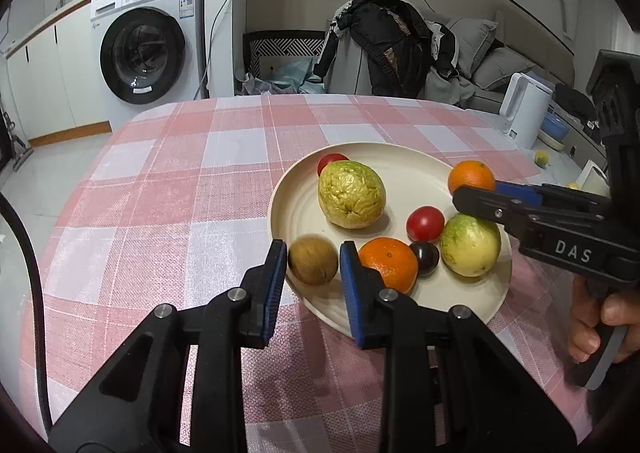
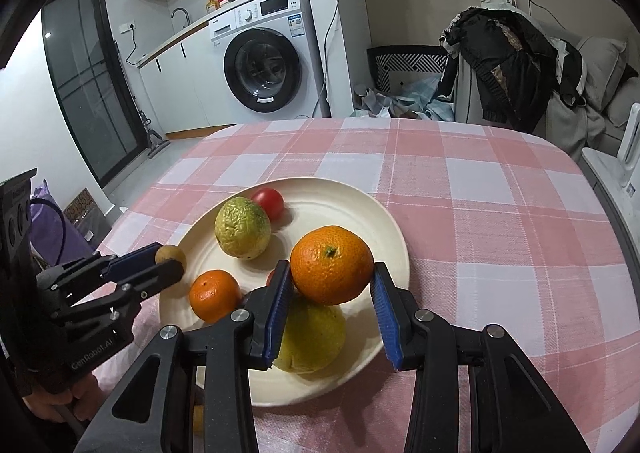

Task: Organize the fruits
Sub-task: 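Withdraw both open tools toward the remaining plum and small fruit, then grasp the small brown fruit with the right tool while the left tool approaches the plum, then grasp the dark plum with the left tool, then carry the plum and small brown fruit onto the cream plate and open both tools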

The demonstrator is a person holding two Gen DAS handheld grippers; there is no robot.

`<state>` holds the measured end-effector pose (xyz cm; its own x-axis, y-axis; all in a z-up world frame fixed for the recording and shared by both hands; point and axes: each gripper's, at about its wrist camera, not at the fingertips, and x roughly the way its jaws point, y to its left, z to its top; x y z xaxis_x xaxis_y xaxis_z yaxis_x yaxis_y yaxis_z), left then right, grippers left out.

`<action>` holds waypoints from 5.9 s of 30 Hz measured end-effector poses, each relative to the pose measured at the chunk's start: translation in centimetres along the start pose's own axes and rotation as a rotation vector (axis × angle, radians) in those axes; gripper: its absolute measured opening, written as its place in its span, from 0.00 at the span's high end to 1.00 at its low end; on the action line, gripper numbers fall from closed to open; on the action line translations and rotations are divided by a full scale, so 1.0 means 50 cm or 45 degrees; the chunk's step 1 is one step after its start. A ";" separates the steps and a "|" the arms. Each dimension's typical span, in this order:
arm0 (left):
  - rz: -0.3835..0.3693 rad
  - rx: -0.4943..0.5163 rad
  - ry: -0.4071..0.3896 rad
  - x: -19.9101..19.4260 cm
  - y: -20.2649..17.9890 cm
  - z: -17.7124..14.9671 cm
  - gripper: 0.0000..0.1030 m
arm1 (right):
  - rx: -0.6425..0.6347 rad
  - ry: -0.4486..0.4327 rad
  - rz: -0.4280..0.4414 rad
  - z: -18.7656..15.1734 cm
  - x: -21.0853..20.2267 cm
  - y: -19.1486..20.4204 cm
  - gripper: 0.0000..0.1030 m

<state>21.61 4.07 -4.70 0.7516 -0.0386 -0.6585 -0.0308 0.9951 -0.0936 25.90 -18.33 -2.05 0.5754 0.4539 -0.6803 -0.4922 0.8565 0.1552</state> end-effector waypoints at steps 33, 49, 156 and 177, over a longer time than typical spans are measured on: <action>0.034 0.043 -0.078 -0.223 -0.019 -0.122 0.01 | -0.073 0.001 0.012 -0.138 -0.128 0.040 0.00; 0.035 0.035 -0.026 -0.192 -0.020 -0.144 0.01 | -0.150 0.163 0.057 -0.174 -0.084 0.094 0.00; -0.167 0.105 0.025 -0.109 -0.093 -0.058 0.78 | -0.114 0.014 0.129 -0.133 -0.133 0.053 0.71; -0.095 0.075 0.040 -0.055 -0.055 -0.047 0.78 | -0.172 0.052 0.123 -0.113 -0.054 0.101 0.71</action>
<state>18.10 1.22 -4.40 0.7295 -0.1145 -0.6743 0.0638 0.9930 -0.0996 18.17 -16.64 -3.47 0.4958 0.5197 -0.6958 -0.6288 0.7674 0.1251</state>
